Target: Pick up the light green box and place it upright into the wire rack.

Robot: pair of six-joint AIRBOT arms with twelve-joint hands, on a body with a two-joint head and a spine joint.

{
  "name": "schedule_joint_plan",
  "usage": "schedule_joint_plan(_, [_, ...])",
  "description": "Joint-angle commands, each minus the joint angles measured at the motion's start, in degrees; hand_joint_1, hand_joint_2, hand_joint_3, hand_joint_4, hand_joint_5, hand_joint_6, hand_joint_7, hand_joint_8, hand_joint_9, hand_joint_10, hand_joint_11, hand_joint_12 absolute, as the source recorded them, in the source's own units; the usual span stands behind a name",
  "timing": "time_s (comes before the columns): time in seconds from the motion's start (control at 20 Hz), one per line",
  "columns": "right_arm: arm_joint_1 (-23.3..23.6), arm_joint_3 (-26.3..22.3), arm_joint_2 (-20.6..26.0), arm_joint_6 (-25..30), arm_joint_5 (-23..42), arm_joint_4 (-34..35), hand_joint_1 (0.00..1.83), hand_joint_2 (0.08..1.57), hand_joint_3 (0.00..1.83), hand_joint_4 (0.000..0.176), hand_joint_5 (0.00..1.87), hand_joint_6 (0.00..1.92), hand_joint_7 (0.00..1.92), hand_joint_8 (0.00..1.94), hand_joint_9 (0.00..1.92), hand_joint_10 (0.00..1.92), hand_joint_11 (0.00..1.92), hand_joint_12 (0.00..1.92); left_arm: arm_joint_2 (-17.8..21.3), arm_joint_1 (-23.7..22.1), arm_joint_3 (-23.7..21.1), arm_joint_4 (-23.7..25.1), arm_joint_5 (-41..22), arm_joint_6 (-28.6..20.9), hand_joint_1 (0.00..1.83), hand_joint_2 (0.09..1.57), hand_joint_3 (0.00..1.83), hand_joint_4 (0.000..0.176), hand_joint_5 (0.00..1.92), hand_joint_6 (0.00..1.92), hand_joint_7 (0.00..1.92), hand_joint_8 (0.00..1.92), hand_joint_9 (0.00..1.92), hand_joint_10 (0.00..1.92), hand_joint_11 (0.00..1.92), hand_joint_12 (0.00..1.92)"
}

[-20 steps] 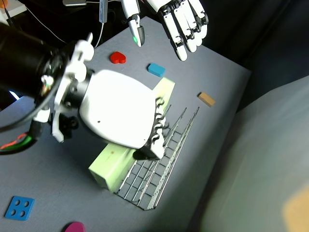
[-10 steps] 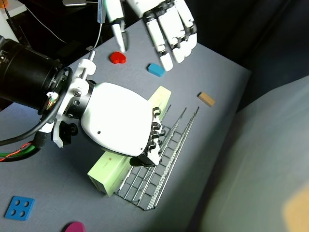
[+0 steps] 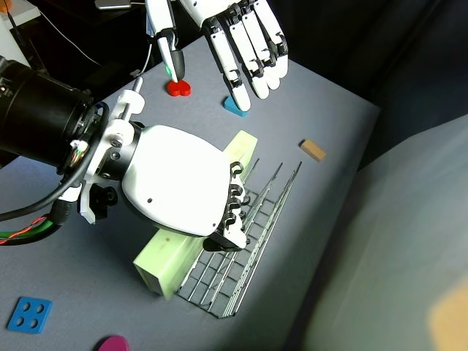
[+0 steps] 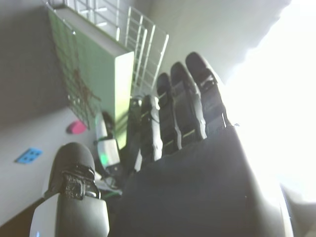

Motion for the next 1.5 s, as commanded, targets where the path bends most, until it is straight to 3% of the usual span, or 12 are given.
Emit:
schedule_joint_plan(0.0, [0.64,0.07,-0.05,0.25,2.25,-3.68,1.01,1.19,0.00,0.000,0.58,0.80,0.64,0.59,0.44,0.96,0.42,1.59,-0.36,-0.43,-0.15,4.17,-2.63,0.03,0.15,1.24,0.00,0.101,0.21,0.00,0.28,0.00,0.25,0.00,0.00,0.68])
schedule_joint_plan(0.1, [0.58,0.06,-0.05,0.25,2.26,-3.69,0.91,1.15,0.00,0.000,0.55,0.22,0.63,0.18,0.41,0.60,0.26,1.50,-1.07,-0.42,-0.24,4.17,-2.43,-0.47,0.15,1.24,0.00,0.102,0.21,0.00,0.28,0.00,0.25,0.00,0.00,0.68])
schedule_joint_plan(0.2, [0.68,0.06,-0.04,0.25,2.26,-3.69,0.88,1.14,0.00,0.000,0.54,0.11,0.62,0.08,0.42,0.47,0.22,1.45,-1.39,-0.42,-0.48,4.19,-2.13,-0.94,0.15,1.24,0.00,0.102,0.21,0.00,0.28,0.00,0.25,0.00,0.00,0.68])
schedule_joint_plan(0.3, [0.88,-0.01,0.15,0.24,2.10,-3.69,0.80,1.09,0.00,0.000,0.39,0.02,0.47,0.02,0.31,0.23,0.04,1.33,-1.42,-0.23,-0.69,4.33,-2.01,-1.02,0.16,1.24,0.00,0.102,0.21,0.00,0.28,0.00,0.25,0.00,0.00,0.68])
schedule_joint_plan(0.4, [1.62,-0.72,1.13,0.24,1.95,-3.64,0.70,0.99,0.00,0.000,0.20,0.00,0.26,0.00,0.18,0.04,0.00,0.92,-1.42,-0.16,-0.82,4.53,-2.18,-1.14,0.16,1.24,0.00,0.101,0.21,0.00,0.28,0.00,0.25,0.00,0.00,0.68])
schedule_joint_plan(0.7, [6.96,-10.92,11.27,-0.15,1.91,-1.09,0.32,0.95,0.00,0.000,0.00,0.00,0.01,0.00,0.00,0.00,0.00,0.40,-1.42,-0.11,-1.13,4.76,-2.18,-1.72,0.15,1.24,0.00,0.102,0.21,0.00,0.28,0.00,0.25,0.00,0.00,0.69])
schedule_joint_plan(1.1, [10.77,-26.48,24.80,-6.06,-3.18,-2.88,0.22,0.94,0.00,0.000,0.00,0.00,0.02,0.00,0.00,0.00,0.00,0.42,-1.46,-0.16,-1.85,4.76,-2.03,-1.85,0.16,1.24,0.00,0.102,0.21,0.00,0.29,0.00,0.26,0.00,0.00,0.70])
schedule_joint_plan(1.25, [9.49,-32.53,29.79,-5.43,-5.96,-2.61,0.33,0.95,0.00,0.000,0.18,0.02,0.22,0.02,0.16,0.03,0.00,0.84,-1.51,-0.26,-2.03,4.76,-1.91,-1.93,0.17,1.23,0.00,0.101,0.21,0.00,0.30,0.00,0.27,0.01,0.00,0.75])
schedule_joint_plan(1.3, [8.90,-33.99,31.03,-5.33,-6.43,-2.62,0.44,0.97,0.00,0.000,0.39,0.05,0.50,0.06,0.44,0.11,0.14,1.16,-1.55,-0.39,-2.05,4.76,-1.89,-1.95,0.21,1.22,0.00,0.077,0.27,0.01,0.38,0.01,0.36,0.02,0.00,0.91])
schedule_joint_plan(1.35, [8.00,-35.39,32.28,-4.72,-6.45,-2.65,0.53,1.01,0.00,0.000,0.61,0.09,0.70,0.19,0.54,0.61,0.38,1.38,-1.56,-0.36,-2.15,4.76,-1.81,-1.95,0.26,1.23,0.00,0.043,0.41,0.02,0.48,0.02,0.45,0.04,0.00,1.04])
schedule_joint_plan(1.4, [7.22,-36.24,33.00,-4.04,-6.41,-2.66,0.59,1.05,0.00,0.000,0.70,0.35,0.65,0.67,0.55,1.16,0.56,1.52,-1.56,-0.18,-2.29,4.76,-1.78,-1.95,0.30,1.24,0.00,0.014,0.59,0.04,0.58,0.02,0.54,0.06,0.03,1.10])
schedule_joint_plan(1.45, [6.88,-36.76,33.39,-3.96,-6.22,-2.68,0.69,1.07,0.00,0.000,0.66,0.99,0.58,1.15,0.59,1.58,0.73,1.73,-1.56,-0.12,-2.41,4.76,-1.78,-1.94,0.37,1.24,0.00,0.000,0.79,0.12,0.69,0.07,0.66,0.13,0.19,1.12])
